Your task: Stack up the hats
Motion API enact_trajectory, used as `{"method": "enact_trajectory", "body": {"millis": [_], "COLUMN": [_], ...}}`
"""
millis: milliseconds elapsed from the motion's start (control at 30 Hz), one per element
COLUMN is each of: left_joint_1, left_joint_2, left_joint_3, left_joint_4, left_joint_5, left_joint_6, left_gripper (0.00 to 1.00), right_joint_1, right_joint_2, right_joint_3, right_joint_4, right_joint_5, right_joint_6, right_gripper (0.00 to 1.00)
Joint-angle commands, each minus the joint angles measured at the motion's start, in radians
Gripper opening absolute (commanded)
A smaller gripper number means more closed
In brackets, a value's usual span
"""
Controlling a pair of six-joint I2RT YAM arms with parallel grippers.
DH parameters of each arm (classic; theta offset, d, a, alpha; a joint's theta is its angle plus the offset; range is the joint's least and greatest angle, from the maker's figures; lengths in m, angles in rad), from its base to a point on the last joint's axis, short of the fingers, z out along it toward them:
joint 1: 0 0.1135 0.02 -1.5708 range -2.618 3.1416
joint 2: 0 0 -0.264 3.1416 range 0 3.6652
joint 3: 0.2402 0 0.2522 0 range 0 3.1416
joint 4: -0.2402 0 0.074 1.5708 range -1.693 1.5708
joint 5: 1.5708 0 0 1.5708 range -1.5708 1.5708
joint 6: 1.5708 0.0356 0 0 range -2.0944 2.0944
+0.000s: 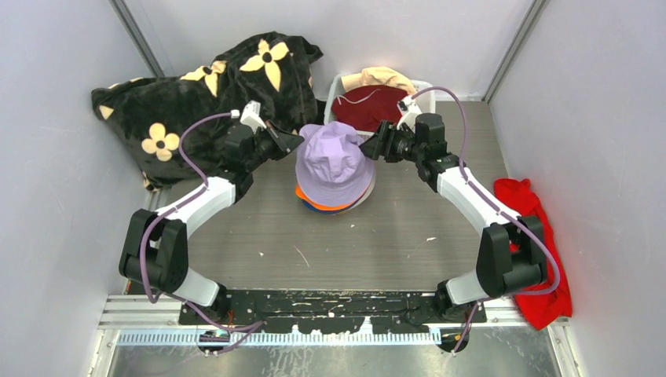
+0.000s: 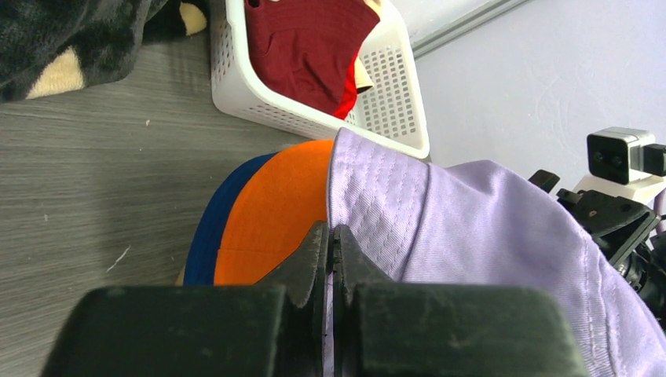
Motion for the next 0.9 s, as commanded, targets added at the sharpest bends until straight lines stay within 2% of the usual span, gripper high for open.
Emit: {"method": "enact_trajectory", "body": {"millis": [0,267,467,567,767,867], "left_joint_1": [-0.001,-0.002,-0.001,-0.001,-0.001,-0.001], "left_joint_2": [0.044,0.114,0.056,-0.001,-0.099,-0.116], "left_joint_3": [0.054,0.07,0.064,0.096,0.209,0.268], "left_joint_4": [0.001,-0.045,-0.085,-0.164,-0.434,-0.517], "left_joint_5": [0.023,0.014,-0.003,-0.033,-0.204,-0.279], "left_joint_6": [0.027,0.033,0.062,0.099,0.183,0.205], "left_gripper": [0.0,0.0,0.0,0.08,0.33,0.37], "right_joint_1": [0.003,0.005,0.005,0.005,0.005,0.006], "right_joint_2": [0.011,0.035,0.021,-0.012,-0.084,-0.029], "right_joint_3": [-0.016,0.002,0.026,0.047,0.193,0.334], "right_joint_4": [0.059,0.061,0.057,0.049,-0.031,-0.107], "right_joint_5": [-0.002,0.014,0.03,0.072,0.252,0.328], "right_joint_6": [-0.002,-0.001,0.004,0.009,-0.017,-0.039], "right_gripper": [0.68,0.68,0.69,0.69,0.71,0.71]}}
